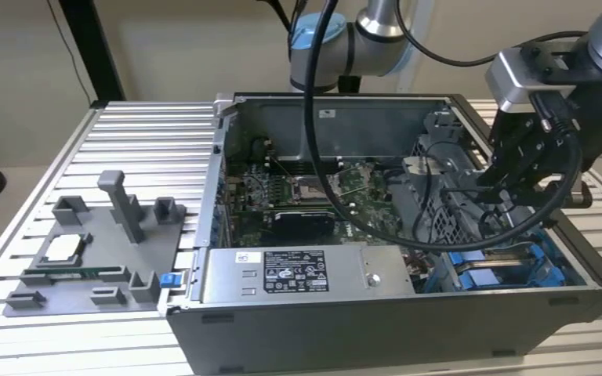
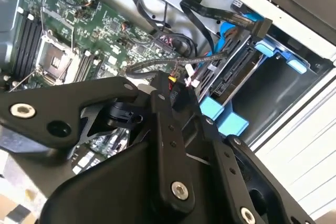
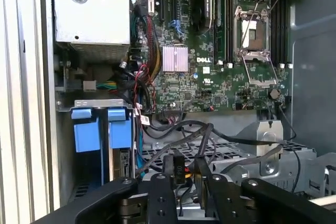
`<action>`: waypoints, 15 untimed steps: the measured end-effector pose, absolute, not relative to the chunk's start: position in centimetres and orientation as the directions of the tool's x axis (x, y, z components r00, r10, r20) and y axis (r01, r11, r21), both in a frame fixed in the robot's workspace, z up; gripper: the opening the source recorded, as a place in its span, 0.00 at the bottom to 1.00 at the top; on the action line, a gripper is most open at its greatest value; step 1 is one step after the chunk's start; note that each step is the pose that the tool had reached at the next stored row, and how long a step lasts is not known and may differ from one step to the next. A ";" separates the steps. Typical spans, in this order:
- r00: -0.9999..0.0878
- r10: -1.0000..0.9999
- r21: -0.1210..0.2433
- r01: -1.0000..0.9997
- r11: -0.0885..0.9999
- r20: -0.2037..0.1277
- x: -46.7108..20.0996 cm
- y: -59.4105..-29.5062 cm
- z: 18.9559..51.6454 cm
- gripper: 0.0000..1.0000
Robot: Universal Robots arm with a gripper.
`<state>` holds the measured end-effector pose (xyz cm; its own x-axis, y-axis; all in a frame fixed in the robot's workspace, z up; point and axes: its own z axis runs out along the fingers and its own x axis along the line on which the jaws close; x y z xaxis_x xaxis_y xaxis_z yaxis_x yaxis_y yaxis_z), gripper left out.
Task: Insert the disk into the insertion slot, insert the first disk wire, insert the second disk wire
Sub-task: 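Insert the first disk wire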
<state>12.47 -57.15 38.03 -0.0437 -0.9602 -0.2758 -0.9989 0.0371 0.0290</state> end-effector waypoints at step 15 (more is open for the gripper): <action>-0.043 -0.961 0.029 -0.999 0.036 -0.273 12.5 -57.1 37.7 0.00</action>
